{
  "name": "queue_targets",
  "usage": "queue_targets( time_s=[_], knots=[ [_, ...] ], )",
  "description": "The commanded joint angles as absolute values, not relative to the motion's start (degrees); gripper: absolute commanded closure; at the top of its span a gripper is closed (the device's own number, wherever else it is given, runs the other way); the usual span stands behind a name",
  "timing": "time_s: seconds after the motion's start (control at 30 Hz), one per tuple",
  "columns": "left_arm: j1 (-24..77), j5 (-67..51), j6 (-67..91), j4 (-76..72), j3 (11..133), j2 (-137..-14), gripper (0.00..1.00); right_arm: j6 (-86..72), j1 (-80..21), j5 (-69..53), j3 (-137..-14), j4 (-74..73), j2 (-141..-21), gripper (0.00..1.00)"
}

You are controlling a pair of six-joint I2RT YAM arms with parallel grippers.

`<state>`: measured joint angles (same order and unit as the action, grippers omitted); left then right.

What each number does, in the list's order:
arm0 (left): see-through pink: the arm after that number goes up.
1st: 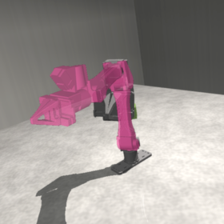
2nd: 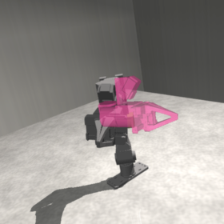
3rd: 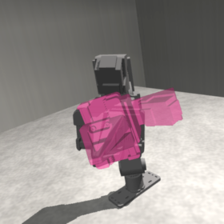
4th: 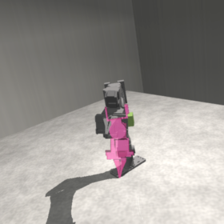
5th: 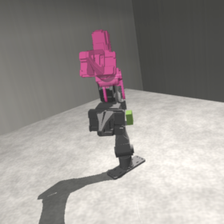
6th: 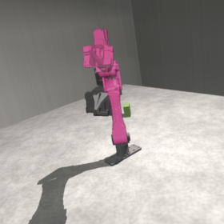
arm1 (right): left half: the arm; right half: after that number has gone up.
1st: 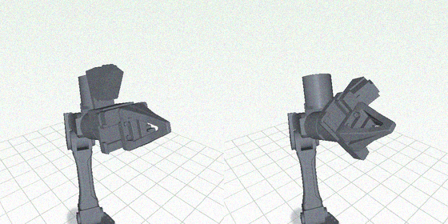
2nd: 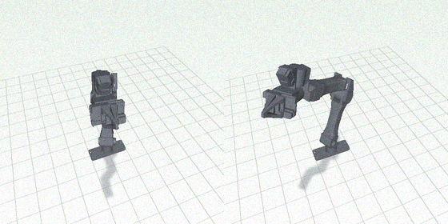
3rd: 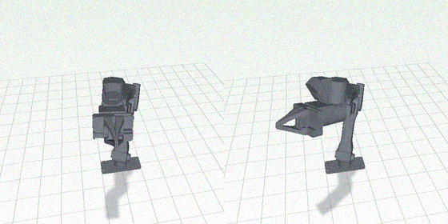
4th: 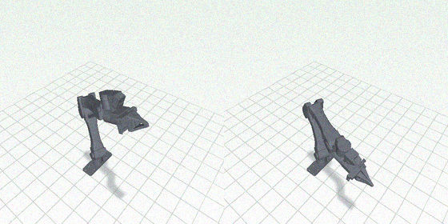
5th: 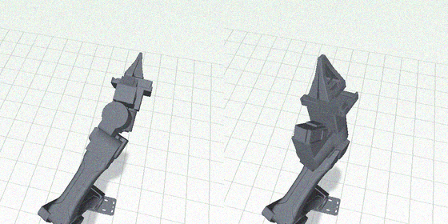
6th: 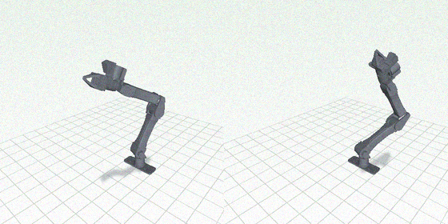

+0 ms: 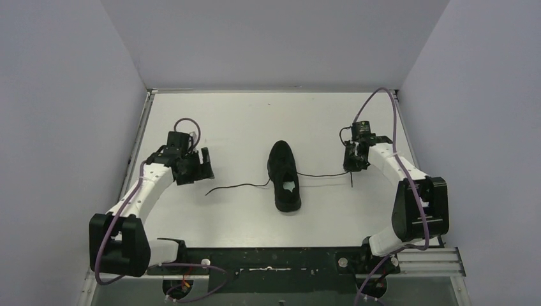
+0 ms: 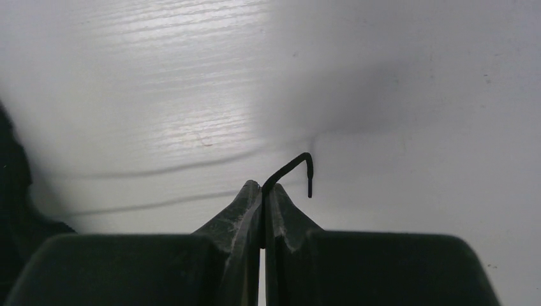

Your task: Tie the shoes

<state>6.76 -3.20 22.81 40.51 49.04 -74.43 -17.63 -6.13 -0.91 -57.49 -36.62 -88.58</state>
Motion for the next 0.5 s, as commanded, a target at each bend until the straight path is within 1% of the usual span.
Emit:
queue_targets(
  time_s=[0.0,0.1,0.2,0.3,0.4,0.47],
  knots=[
    [13.7,-16.4,7.0,19.8,48.2,-72.9,0.26,-17.7,-6.7,-4.6,-59.3,-37.3,-84.5,1.00],
    [21.6,-28.2,-2.0,8.1,48.2,-77.7,0.28,-17.4,-6.7,-5.6,-59.4,-37.9,-84.0,1.00],
    [24.3,-40.5,-2.5,-1.4,50.8,-86.2,0.35,-17.1,-6.8,-6.3,-59.4,-37.8,-83.6,1.00],
    [25.7,-44.7,-2.8,-4.1,53.5,-92.8,0.40,-16.6,-6.8,-6.2,-59.8,-38.2,-83.2,1.00],
    [26.8,-45.2,-3.7,-4.2,54.5,-96.7,0.42,-16.7,-6.7,-6.0,-60.0,-38.4,-82.7,1.00],
    [27.0,-44.6,-2.7,-7.0,53.8,-98.0,0.44,-16.9,-6.7,-6.2,-59.9,-38.2,-82.3,1.00]
  ],
)
